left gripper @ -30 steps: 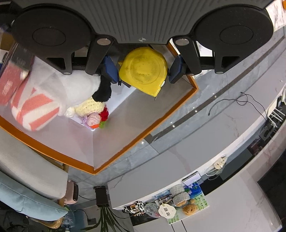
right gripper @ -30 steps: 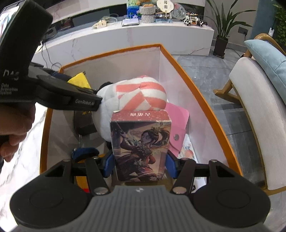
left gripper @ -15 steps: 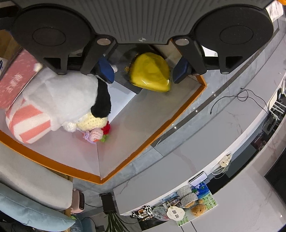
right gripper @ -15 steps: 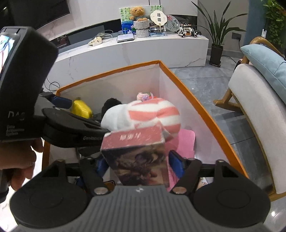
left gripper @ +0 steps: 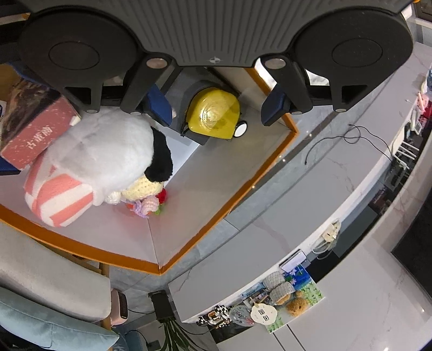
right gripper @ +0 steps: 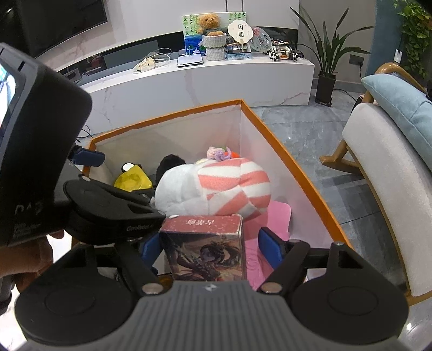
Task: Organize objects
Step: 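Open the left tool to drop the tape measure while the right tool drops the card box into the box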
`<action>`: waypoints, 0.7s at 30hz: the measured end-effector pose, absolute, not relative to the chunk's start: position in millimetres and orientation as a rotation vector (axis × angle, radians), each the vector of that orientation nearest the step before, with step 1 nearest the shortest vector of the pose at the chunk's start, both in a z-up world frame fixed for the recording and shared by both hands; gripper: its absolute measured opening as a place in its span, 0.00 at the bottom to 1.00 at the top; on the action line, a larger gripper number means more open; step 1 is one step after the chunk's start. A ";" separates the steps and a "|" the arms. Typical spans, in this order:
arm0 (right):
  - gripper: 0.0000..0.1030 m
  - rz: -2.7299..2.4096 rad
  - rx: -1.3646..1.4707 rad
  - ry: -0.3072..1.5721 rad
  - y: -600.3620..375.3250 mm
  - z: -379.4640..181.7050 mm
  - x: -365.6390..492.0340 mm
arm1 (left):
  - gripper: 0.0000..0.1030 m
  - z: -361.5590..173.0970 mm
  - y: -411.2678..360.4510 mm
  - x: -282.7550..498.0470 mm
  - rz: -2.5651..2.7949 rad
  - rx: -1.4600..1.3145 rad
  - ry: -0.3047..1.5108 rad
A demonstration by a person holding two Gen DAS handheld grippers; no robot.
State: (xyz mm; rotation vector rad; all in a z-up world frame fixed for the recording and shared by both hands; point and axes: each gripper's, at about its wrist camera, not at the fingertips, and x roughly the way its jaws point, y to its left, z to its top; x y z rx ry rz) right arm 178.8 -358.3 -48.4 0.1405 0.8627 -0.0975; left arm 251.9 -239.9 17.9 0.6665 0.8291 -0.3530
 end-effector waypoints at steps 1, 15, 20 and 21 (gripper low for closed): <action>0.77 -0.099 0.140 0.861 -359.0 -47.4 177.7 | 0.84 20.3 -239.9 250.7 -0.354 0.667 0.827; 0.78 -0.119 0.135 0.816 -366.4 -24.5 152.2 | 0.83 67.5 -232.4 221.6 -0.347 0.526 0.830; 0.78 -0.103 0.129 0.763 -365.2 -10.9 134.4 | 0.81 86.5 -233.1 203.1 -0.306 0.520 0.802; 0.78 -0.100 0.127 0.752 -364.9 -7.9 130.3 | 0.81 90.4 -233.2 198.9 -0.298 0.516 0.799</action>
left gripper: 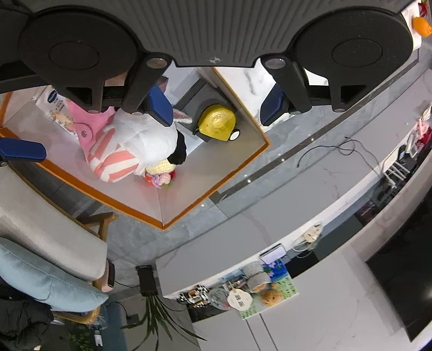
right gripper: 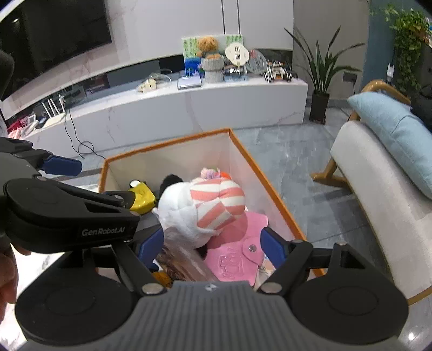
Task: Organize objects
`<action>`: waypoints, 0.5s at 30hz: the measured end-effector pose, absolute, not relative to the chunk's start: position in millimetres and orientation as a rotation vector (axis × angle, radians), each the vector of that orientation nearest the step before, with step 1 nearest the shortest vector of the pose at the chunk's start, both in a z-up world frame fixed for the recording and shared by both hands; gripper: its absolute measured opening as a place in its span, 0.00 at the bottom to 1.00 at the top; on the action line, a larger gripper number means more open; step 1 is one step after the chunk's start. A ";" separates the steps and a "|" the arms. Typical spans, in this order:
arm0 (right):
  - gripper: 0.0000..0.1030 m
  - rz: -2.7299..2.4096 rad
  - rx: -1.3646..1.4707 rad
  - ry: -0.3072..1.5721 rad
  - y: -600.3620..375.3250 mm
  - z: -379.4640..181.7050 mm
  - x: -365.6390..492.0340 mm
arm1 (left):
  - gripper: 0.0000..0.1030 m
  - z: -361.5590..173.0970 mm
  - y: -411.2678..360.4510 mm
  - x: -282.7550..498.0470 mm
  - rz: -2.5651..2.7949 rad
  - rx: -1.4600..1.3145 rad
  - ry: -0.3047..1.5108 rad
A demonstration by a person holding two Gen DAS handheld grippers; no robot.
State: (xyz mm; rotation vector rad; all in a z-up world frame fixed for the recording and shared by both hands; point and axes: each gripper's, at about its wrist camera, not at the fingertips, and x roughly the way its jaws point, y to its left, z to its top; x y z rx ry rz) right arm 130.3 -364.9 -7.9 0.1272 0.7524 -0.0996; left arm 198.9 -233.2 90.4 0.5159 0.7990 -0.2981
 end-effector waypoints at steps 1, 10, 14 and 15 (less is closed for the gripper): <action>0.78 -0.096 0.127 0.744 -364.9 -5.3 126.3 | 0.79 93.2 -233.4 193.6 -0.294 0.512 0.796; 0.73 -0.065 0.109 0.670 -367.5 16.7 77.0 | 0.78 114.9 -238.4 149.8 -0.292 0.517 0.737; 0.74 -0.038 0.117 0.665 -373.9 21.1 52.1 | 0.81 116.5 -235.6 125.5 -0.303 0.478 0.737; 0.74 -0.030 0.121 0.665 -375.2 20.9 46.1 | 0.81 116.1 -234.9 120.2 -0.297 0.462 0.743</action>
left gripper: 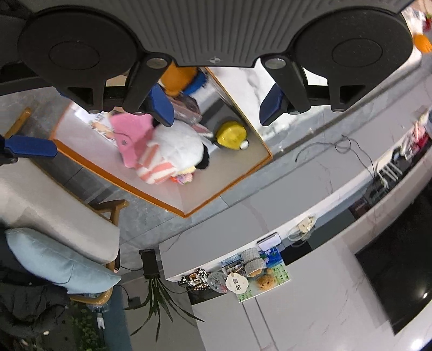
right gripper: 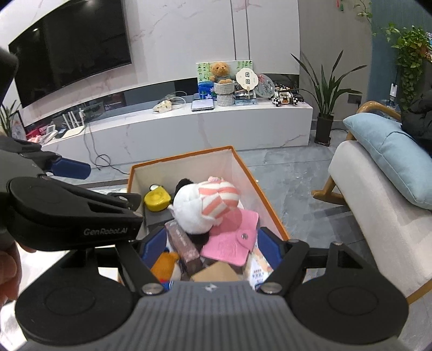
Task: Organize objects
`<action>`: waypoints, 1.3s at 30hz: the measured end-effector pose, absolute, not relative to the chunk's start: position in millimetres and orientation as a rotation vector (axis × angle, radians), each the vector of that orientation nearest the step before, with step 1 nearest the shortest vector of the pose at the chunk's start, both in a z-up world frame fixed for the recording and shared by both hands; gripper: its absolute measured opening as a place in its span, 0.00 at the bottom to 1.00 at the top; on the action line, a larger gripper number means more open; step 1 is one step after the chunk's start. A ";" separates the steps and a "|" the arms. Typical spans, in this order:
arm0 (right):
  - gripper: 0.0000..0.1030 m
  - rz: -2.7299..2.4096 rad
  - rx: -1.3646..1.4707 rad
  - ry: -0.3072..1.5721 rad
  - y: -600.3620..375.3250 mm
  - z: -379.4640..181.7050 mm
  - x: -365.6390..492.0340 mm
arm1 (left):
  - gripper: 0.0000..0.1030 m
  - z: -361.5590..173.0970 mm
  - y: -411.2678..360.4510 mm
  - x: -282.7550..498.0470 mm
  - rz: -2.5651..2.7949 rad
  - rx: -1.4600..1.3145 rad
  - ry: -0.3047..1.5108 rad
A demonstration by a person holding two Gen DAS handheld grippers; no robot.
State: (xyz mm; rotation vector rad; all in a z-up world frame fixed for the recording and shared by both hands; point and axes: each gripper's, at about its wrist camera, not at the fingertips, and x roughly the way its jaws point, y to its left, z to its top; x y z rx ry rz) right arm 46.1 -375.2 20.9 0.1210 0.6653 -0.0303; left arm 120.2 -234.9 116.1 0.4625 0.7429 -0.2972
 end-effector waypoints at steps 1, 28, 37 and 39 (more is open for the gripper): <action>0.74 -0.026 0.126 0.668 -376.1 20.6 42.0 | 0.82 116.1 -234.8 115.9 -0.285 0.453 0.748; 0.94 -0.089 -0.038 0.734 -359.9 8.0 5.1 | 0.97 126.2 -174.1 22.9 -0.039 0.122 0.720; 0.95 -0.096 -0.030 0.702 -357.2 16.8 8.0 | 0.97 103.2 -153.5 33.7 -0.021 0.060 0.793; 0.95 -0.088 -0.044 0.701 -352.2 16.3 6.9 | 0.97 104.4 -151.4 33.0 -0.008 0.064 0.786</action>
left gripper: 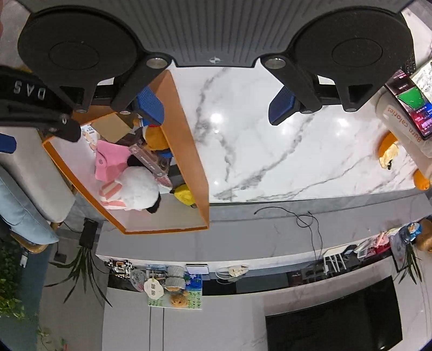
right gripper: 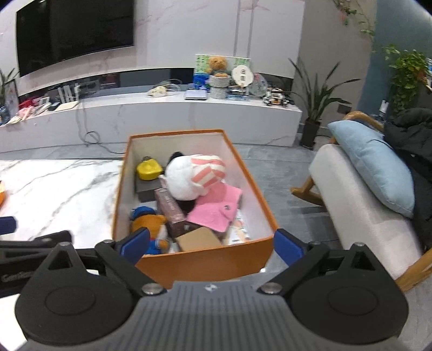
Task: Organize objects
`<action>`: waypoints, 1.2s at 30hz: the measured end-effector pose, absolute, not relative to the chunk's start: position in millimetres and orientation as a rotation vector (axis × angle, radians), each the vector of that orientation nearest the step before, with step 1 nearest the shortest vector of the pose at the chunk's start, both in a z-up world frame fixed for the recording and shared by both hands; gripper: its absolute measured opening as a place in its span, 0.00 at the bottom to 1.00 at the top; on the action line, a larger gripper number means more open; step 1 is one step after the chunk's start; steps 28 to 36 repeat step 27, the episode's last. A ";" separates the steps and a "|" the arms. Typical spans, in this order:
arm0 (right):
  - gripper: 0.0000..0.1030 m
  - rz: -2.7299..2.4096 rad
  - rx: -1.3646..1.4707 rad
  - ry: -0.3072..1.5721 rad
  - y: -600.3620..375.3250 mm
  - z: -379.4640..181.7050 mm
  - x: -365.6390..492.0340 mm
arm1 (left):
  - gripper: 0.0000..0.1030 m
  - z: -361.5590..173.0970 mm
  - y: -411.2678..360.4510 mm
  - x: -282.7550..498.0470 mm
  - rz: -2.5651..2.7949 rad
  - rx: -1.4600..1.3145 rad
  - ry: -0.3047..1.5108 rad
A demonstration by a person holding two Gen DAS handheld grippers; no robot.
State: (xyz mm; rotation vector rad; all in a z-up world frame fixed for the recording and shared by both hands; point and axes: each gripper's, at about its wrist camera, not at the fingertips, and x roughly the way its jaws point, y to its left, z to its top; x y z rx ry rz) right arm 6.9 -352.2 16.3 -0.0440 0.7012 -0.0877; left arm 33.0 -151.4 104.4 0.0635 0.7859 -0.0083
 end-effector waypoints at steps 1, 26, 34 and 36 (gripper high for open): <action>0.95 -0.084 -0.051 0.701 -350.5 15.8 6.7 | 0.97 104.6 -150.9 33.0 -0.007 0.068 0.783; 0.95 -0.078 -0.033 0.715 -357.9 12.3 5.1 | 0.97 102.8 -154.9 31.6 -0.015 0.064 0.780; 0.95 -0.078 -0.034 0.715 -357.9 12.4 5.1 | 0.97 103.2 -155.1 31.8 -0.015 0.065 0.780; 0.95 -0.078 -0.034 0.715 -357.9 12.4 5.1 | 0.97 103.2 -155.1 31.8 -0.015 0.065 0.780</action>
